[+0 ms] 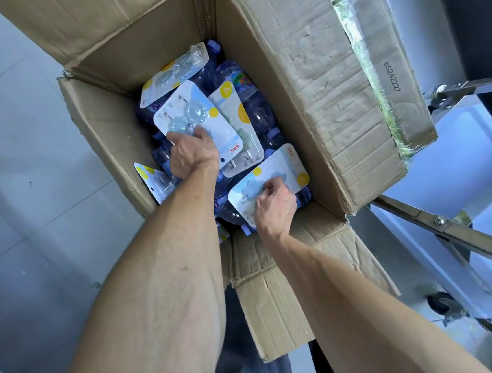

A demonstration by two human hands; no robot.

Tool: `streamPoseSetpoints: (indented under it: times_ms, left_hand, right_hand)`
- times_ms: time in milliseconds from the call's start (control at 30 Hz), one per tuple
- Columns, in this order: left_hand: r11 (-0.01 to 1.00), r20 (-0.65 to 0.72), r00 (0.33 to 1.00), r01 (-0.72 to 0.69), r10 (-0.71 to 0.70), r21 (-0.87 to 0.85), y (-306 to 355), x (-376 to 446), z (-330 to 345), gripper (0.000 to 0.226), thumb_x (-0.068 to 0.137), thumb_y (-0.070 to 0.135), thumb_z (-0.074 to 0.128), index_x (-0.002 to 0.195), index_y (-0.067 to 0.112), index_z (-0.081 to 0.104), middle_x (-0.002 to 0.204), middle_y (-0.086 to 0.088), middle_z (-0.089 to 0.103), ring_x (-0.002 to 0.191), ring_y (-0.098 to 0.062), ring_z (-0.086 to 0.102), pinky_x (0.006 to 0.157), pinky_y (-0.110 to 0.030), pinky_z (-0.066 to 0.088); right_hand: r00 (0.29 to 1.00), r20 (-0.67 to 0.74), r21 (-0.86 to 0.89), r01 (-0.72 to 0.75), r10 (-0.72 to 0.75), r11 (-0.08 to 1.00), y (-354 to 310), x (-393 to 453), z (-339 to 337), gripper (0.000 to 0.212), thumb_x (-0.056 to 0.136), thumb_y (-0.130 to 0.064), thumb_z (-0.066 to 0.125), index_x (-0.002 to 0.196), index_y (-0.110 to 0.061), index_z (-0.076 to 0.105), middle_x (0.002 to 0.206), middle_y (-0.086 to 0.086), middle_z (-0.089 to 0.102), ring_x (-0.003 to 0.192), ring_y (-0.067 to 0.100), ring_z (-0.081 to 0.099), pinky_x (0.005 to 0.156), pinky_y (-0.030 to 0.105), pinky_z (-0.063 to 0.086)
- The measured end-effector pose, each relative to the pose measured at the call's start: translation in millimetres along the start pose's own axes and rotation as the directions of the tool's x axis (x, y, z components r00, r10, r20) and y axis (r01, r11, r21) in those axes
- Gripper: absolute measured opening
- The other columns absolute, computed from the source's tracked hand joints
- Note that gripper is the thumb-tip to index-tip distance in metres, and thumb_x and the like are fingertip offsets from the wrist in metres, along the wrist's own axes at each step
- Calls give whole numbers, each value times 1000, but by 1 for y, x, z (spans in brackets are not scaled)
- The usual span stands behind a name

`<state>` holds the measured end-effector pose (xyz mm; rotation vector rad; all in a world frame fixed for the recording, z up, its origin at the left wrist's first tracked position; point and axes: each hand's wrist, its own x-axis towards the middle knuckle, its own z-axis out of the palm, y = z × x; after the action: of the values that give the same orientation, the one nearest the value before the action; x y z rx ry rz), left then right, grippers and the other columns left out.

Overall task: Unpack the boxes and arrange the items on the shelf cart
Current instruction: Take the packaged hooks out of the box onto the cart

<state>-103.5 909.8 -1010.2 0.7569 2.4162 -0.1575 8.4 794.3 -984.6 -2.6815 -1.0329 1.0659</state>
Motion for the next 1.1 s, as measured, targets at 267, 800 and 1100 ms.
streamPoseSetpoints:
  times_ms: [267, 800, 1100]
  left_hand:
    - [994, -8, 999, -46, 47, 95, 0, 11, 3, 35, 102, 35, 45, 128, 12, 49, 124, -15, 61, 113, -33, 60, 71, -37, 34]
    - [995, -31, 995, -98, 99, 26, 16, 17, -1, 30, 97, 24, 54, 125, 12, 53, 124, -11, 58, 109, -31, 61, 70, -34, 35]
    - [993, -71, 992, -102, 106, 58, 12, 0, -12, 31, 95, 21, 54, 122, 6, 54, 124, -13, 58, 110, -33, 60, 76, -38, 45]
  right_hand:
    - [998, 23, -89, 61, -59, 994, -5, 10, -1, 33, 90, 1, 48, 110, -14, 69, 99, 12, 70, 91, 30, 63, 79, 33, 44]
    - [993, 12, -246, 118, -119, 962, -4, 16, 6, 29, 84, 1, 47, 101, -12, 67, 88, 17, 67, 78, 38, 59, 71, 41, 47]
    - [911, 255, -554, 412, -323, 724, -19, 11, -4, 23, 89, -2, 44, 104, -9, 58, 103, 11, 65, 94, 32, 63, 66, 33, 32]
